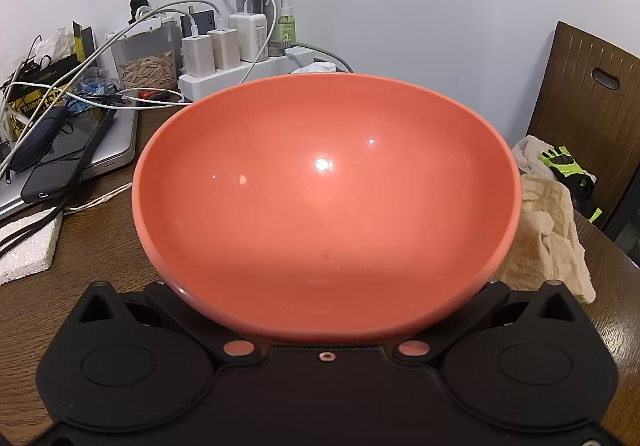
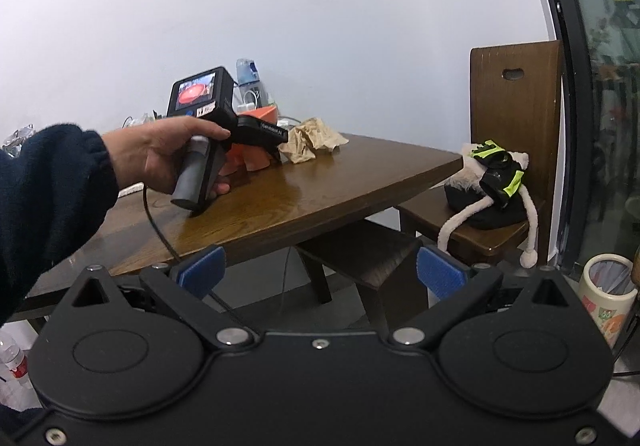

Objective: Clean bowl
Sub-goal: 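Grasp the bowl rim with the left tool and lift it off the table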

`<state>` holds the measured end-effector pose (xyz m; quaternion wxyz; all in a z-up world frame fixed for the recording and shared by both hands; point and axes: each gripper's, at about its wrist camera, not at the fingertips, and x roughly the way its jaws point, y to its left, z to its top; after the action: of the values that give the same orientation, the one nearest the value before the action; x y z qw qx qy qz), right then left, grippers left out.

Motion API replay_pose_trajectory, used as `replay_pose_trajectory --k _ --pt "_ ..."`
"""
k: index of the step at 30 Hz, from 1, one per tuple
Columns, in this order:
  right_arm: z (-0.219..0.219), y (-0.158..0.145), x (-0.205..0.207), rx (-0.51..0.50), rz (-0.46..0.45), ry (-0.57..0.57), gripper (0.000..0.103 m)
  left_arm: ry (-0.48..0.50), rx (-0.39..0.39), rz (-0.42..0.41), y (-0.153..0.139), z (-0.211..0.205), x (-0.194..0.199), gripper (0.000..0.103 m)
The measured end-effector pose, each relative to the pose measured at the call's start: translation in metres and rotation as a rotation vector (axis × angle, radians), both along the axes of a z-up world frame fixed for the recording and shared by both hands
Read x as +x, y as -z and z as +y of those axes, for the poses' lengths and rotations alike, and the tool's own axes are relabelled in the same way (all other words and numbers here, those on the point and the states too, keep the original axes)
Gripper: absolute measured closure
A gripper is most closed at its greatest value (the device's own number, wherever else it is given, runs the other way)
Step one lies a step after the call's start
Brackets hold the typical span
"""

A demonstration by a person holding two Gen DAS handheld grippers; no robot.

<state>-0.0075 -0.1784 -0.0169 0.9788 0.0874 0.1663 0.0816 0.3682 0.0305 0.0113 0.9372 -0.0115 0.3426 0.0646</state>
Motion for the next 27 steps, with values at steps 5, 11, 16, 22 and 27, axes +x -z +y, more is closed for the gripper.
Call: replay_pose_trajectory --k 5,11,16,22,27 --pt "0.002 0.001 -0.002 -0.013 -0.022 -0.014 0.000 0.056 -0.054 -0.048 0.000 0.014 0.001 0.005" --pt "0.001 0.002 0.001 0.003 -0.022 -0.010 0.000 0.119 -0.066 -0.128 -0.006 0.014 0.000 0.005" --pt "0.001 0.003 0.002 0.014 -0.030 -0.005 0.000 0.170 -0.011 -0.261 -0.017 0.020 -0.022 0.005" --pt "0.010 0.006 -0.004 -0.042 -0.133 -0.021 0.000 0.179 0.045 -0.339 -0.022 0.043 -0.040 0.005" --pt "0.039 0.013 -0.014 -0.310 -0.268 -0.043 0.000 0.259 0.327 -0.537 -0.026 0.045 -0.090 0.005"
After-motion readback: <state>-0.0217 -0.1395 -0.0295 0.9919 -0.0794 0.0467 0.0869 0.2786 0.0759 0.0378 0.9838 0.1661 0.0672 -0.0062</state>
